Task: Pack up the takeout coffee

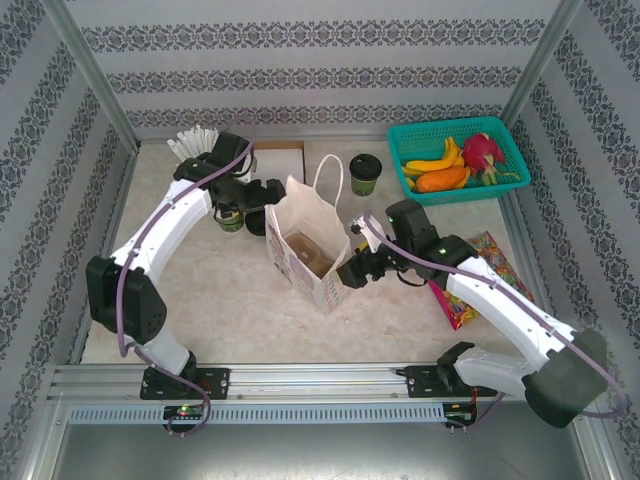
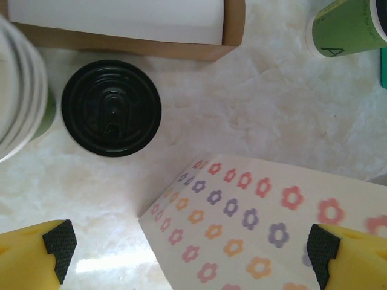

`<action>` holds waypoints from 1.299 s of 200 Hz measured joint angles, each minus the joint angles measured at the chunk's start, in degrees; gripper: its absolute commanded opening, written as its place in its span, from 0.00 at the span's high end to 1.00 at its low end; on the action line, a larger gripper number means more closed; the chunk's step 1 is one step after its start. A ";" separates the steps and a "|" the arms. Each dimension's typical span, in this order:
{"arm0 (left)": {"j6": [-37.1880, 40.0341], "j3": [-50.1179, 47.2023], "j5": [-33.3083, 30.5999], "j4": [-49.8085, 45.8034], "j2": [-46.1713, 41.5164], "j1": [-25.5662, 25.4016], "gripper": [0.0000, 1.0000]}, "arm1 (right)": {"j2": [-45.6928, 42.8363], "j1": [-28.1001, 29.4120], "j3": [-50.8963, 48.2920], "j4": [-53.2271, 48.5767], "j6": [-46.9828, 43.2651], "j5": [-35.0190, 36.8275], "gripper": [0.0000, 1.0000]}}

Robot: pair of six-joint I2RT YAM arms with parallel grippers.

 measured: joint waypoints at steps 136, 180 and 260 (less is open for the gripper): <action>-0.50 -0.92 -5.64 0.66 -6.29 3.69 0.00 | -10.88 -0.87 4.13 0.24 0.02 3.06 0.02; -0.66 -5.09 -11.17 4.79 -13.84 3.87 0.00 | -15.32 -5.44 4.17 2.23 6.23 16.57 0.02; -2.10 -18.45 -16.90 15.93 -25.99 3.89 0.01 | 9.57 -13.77 16.79 1.31 14.69 24.39 0.02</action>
